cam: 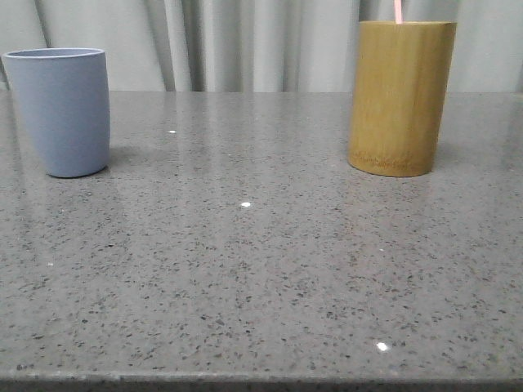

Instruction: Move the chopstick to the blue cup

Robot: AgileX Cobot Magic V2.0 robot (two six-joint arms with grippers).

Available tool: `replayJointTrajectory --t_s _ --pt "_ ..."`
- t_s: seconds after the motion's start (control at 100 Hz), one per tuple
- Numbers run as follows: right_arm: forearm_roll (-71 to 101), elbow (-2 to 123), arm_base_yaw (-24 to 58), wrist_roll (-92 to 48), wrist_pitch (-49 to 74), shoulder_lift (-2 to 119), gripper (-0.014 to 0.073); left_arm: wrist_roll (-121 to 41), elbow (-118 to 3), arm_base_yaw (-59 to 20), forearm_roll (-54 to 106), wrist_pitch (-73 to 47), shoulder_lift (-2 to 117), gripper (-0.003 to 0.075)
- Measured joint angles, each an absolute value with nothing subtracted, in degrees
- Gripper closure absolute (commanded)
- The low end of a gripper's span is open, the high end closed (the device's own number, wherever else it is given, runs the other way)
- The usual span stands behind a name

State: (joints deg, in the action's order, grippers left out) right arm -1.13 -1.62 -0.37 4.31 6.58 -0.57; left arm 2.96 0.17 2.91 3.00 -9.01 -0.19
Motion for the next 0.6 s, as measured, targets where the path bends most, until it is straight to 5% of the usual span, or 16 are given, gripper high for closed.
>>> replayJointTrajectory --t_s 0.6 --pt "-7.3 -1.6 -0.4 0.0 6.6 -0.6 0.0664 3.0 0.2 2.9 3.0 -7.8 -0.2 0.0739"
